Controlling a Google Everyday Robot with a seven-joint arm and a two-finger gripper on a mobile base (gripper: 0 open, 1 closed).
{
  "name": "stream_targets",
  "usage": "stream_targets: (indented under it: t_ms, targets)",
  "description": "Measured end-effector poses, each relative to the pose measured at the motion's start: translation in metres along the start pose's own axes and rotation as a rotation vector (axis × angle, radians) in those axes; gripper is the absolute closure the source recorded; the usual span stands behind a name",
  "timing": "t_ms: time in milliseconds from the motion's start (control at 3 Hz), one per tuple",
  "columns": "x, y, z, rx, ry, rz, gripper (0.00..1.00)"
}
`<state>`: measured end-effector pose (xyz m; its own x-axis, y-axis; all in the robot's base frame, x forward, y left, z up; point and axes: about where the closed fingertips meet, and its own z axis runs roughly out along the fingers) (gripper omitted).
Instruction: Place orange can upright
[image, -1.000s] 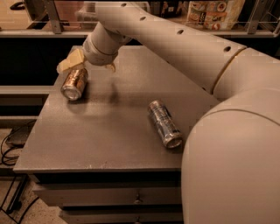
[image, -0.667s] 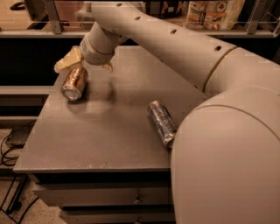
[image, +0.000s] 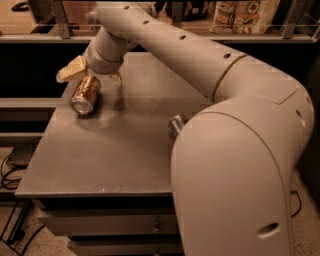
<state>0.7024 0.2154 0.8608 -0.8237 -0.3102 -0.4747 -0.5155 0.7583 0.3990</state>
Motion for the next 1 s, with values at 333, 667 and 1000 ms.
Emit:
stream_targets:
  t_ms: [333,667,1000]
  targets:
    - [-0.0031,0.0061,0.0119,-0.008,0.029,0.004,0.17]
    - [-0.0045,0.0123,0.0172,-0.005,0.049,0.002,0.37]
    - [-0.0057,0.0159,0.0174,0.002,0.055,0.000,0.61]
